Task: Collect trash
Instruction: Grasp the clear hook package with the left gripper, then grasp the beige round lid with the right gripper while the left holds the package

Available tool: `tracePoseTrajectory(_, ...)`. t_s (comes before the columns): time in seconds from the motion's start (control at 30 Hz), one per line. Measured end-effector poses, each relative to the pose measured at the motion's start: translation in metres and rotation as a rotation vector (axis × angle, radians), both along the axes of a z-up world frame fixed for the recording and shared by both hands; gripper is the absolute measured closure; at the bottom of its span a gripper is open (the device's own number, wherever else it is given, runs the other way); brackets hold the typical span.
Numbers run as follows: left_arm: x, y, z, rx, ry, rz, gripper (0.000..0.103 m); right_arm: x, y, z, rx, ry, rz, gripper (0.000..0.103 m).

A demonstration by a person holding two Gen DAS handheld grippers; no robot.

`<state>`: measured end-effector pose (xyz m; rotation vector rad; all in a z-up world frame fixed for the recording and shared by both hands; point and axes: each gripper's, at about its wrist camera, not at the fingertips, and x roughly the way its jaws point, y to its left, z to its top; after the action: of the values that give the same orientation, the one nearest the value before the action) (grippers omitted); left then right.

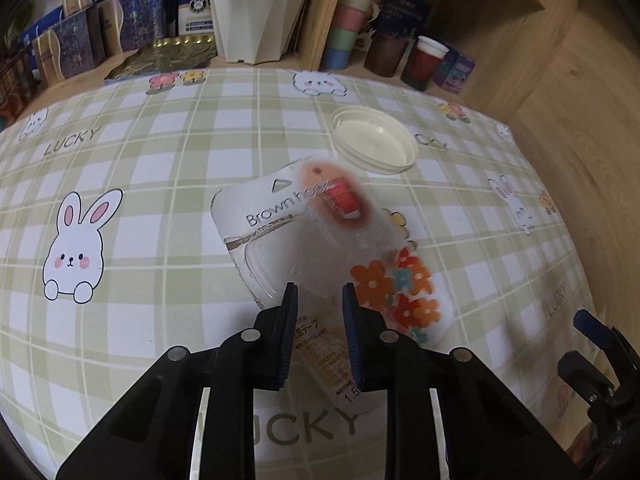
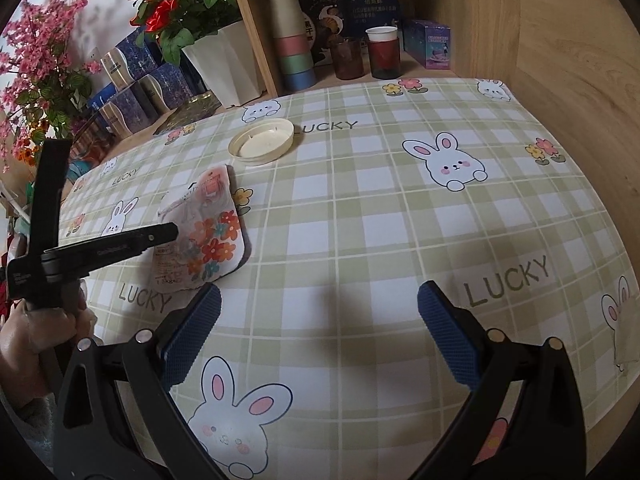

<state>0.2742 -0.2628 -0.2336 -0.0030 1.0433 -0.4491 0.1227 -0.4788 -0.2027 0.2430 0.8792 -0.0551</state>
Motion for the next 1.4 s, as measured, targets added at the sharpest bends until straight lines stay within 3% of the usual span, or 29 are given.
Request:
tracePoseTrajectory(0.17,0.0,-0.005,-0.002,0.025,-0.035,-0.017,0.086,0.007,0.003,-0.002,0.004,0.004,0.01,0.006)
tracePoseTrajectory(0.2,-0.001,-0.003,-0.001,0.019,-0.046,-0.027,0.092,0.009,0.003,-0.002,0.004,0.004,0.012,0.006)
tracePoseTrajectory(0.37,0.003,0.027,0.011,-0.036,-0.056,-0.039,0.096,0.03,0.005,0.002,-0.01,-0.009,0.035,0.006)
tracePoseTrajectory(0.7,0.015,0.125,0.045,-0.114,-0.103,0.091,0.096,0.15,0.045,-0.005,-0.165,-0.009,0.162,0.006)
tracePoseTrajectory(0.97,0.023,0.182,0.049,-0.137,-0.119,0.179,0.096,0.233,0.048,-0.038,-0.068,0.124,0.067,0.006)
tracePoseTrajectory(1.2,0.024,0.201,0.047,-0.153,-0.126,0.202,0.096,0.26,0.062,-0.049,-0.134,0.193,0.061,0.006)
tracePoseTrajectory(1.27,0.021,0.205,0.048,-0.157,-0.125,0.206,0.096,0.26,0.064,-0.049,-0.15,0.199,0.063,0.015)
tracePoseTrajectory(1.4,0.017,0.21,0.052,-0.154,-0.128,0.203,0.096,0.251,0.066,-0.042,-0.108,0.192,0.085,0.017)
